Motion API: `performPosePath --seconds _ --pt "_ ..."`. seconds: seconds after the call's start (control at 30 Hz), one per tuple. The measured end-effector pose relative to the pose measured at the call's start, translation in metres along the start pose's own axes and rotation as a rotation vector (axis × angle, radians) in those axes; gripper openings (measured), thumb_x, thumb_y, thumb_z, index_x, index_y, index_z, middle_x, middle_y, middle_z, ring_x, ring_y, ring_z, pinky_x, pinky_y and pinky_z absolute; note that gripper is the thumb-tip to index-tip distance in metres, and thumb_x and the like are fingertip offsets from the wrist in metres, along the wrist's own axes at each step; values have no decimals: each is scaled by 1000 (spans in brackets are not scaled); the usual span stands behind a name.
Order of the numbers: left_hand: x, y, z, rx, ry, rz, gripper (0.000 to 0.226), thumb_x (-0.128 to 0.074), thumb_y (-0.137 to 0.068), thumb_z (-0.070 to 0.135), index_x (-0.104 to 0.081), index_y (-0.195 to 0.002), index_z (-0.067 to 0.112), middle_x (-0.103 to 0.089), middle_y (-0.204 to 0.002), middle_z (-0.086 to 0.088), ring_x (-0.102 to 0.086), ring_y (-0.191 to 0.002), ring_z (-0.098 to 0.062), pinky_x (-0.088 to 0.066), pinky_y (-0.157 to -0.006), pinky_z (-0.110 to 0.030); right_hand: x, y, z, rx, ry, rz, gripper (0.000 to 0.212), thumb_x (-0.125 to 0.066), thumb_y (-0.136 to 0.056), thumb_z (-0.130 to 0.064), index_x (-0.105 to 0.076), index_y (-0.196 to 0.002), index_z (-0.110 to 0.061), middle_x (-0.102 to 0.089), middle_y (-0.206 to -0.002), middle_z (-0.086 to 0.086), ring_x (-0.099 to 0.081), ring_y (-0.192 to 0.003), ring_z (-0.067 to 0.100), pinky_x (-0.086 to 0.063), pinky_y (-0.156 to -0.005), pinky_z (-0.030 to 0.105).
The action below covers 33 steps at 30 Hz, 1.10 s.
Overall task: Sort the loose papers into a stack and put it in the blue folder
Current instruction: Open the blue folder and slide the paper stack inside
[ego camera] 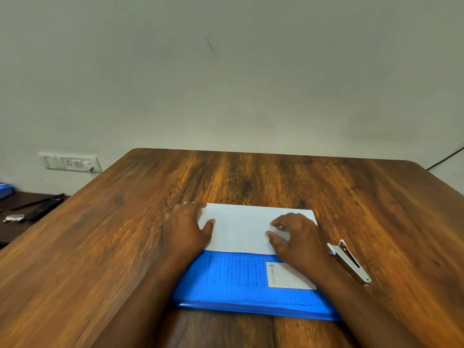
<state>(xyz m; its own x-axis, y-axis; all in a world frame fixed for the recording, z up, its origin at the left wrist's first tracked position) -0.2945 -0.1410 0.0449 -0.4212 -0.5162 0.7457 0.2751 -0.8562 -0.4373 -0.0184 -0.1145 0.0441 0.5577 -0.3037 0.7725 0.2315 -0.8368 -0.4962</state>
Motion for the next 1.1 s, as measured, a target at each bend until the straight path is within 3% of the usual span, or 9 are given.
performPosePath --seconds 0.13,0.27,0.37,0.47,0.6,0.77,0.87,0.97,1.1 --pt "5 3 -35 226 -58 -49 75 -68 -87 66 -47 -146 24 -55 -148 -8 -55 -132 -33 -48 -107 -59 23 -3 34 -291 210 -28 65 -80 -77 -66 -71 -125 -22 -72 -123 1 -64 -115 24 -53 -99 46" --pt "14 13 -44 280 -51 -3 76 -68 -86 69 -50 -142 21 -63 -137 -9 -63 -118 -31 -57 -91 -52 27 2 64 -477 229 -128 93 -65 -62 -92 -62 -128 -27 -70 -129 1 -66 -114 26 -52 -101 56" --pt "15 20 -41 298 -55 -15 74 -66 -87 70 -52 -141 22 -65 -136 -7 -64 -116 -29 -59 -90 -51 24 3 70 -533 162 -186 87 -67 -60 -93 -59 -119 -29 -71 -123 0 -67 -107 23 -52 -101 57" --pt "17 23 -39 327 -119 -31 67 -63 -88 73 -61 -129 21 -70 -119 -5 -67 -102 -26 -59 -82 -46 24 2 70 -556 165 -230 78 -66 -56 -95 -53 -105 -35 -72 -116 -2 -67 -103 22 -52 -100 56" --pt "21 25 -34 358 -173 -60 63 -64 -88 71 -61 -123 19 -69 -114 -6 -66 -99 -25 -53 -76 -40 21 3 74 -579 147 -287 83 -62 -42 -100 -50 -95 -37 -70 -105 -7 -67 -97 20 -53 -98 55" --pt "22 25 -33 394 -119 -116 62 -67 -88 68 -59 -122 17 -68 -118 -7 -66 -100 -25 -59 -86 -45 22 5 73 -605 10 -241 70 -82 -54 -80 -54 -92 -29 -69 -103 -9 -67 -94 18 -57 -92 51" --pt "24 29 -33 378 -66 -156 63 -69 -91 63 -55 -133 17 -66 -129 -8 -65 -109 -25 -57 -89 -41 32 7 58 -543 -179 -108 51 -90 -78 -43 -53 -107 -24 -66 -112 -6 -66 -97 15 -57 -78 33" --pt "25 31 -28 379 70 -214 63 -71 -96 47 -48 -143 13 -58 -145 -11 -58 -126 -28 -46 -95 -35 39 7 50 -465 -311 -2 55 -86 -85 -27 -53 -129 -22 -68 -126 -1 -68 -110 18 -61 -91 42" --pt "30 25 -25 355 268 -249 60 -76 -96 33 -47 -144 12 -56 -147 -14 -57 -125 -27 -45 -103 -38 46 9 51 -444 -388 11 51 -81 -90 -16 -57 -136 -19 -69 -131 1 -69 -115 19 -61 -95 43"
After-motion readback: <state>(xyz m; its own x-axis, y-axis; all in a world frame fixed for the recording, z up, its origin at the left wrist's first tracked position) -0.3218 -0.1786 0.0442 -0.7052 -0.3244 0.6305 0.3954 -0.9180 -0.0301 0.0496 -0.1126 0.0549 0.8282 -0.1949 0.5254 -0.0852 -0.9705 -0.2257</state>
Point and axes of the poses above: each hand's wrist, its own y-axis away from the middle knuckle, its own x-axis out of the back of the hand, z = x × y, the point moved 5 cm from there along -y, towards the middle knuckle
